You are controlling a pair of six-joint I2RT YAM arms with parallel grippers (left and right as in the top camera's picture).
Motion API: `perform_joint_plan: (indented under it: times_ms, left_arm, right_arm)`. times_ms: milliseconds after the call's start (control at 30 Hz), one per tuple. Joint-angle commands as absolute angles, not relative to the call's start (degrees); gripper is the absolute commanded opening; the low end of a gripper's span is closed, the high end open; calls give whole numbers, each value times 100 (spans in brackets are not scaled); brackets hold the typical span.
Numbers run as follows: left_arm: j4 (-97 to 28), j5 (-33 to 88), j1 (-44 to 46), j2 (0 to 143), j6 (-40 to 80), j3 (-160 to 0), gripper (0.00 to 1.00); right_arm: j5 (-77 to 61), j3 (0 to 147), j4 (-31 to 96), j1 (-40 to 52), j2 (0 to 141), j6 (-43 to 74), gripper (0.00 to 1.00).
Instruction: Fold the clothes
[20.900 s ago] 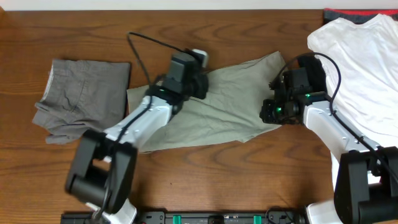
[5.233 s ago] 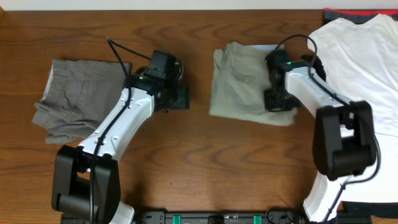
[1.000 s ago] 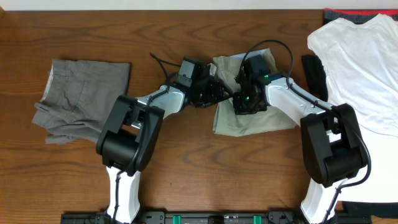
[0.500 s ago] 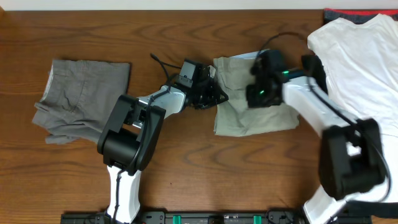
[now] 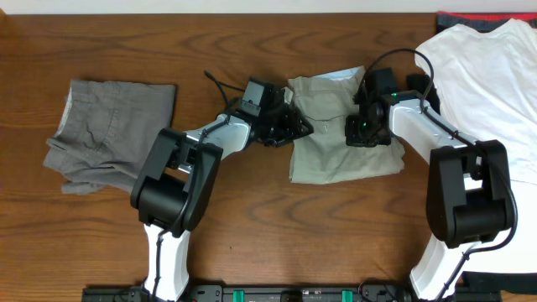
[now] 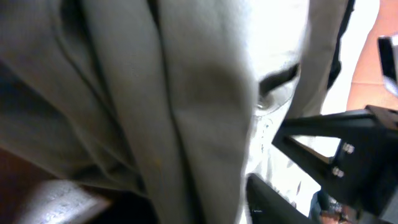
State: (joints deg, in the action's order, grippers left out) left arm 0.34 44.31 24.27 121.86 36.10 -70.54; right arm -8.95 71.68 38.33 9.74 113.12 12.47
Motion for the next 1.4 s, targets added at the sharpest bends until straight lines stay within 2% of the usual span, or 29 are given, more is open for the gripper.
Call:
perform_joint_plan:
  times_ms: [0, 67, 133, 433, 500, 667, 767, 967, 1367]
  left_arm:
    - [-252, 3800, 2434, 12455, 3634, -6847, 62]
    - [-248, 3546, 2462, 12455, 3701, -6847, 68]
    - [-248, 3437, 2504, 12457, 3736, -6847, 70]
    - [165, 3225, 2930, 12505, 3979, -6847, 70]
    - [189, 3223, 2945, 12556, 3979, -6847, 63]
    - [228, 3227, 2943, 12715, 3970, -6847, 35]
    - [233, 3227, 2943, 12737, 3854, -6847, 22]
    - [222, 3489, 2932, 12702, 3280, -6853, 6]
    - [-670, 3562, 2569, 10779, 2250, -6860, 6]
  right_arm:
    - [-788, 7146, 3859, 934, 11603, 1284, 4]
    - [-792, 7146, 3848, 943, 11607, 1286, 4]
    - [-792, 7146, 3852, 943, 11607, 1282, 4]
    - [-792, 7146, 3857, 943, 11616, 1282, 3]
    - [-790, 7146, 3852, 943, 11616, 1282, 3]
    - [-790, 7146, 3857, 943, 11616, 1282, 3]
    - [-790, 7146, 3859, 943, 11616, 1280, 3]
    - [-530, 7148, 4062, 906, 11463, 1280, 2]
    - [-449, 7150, 4348, 751, 9098, 1280, 4]
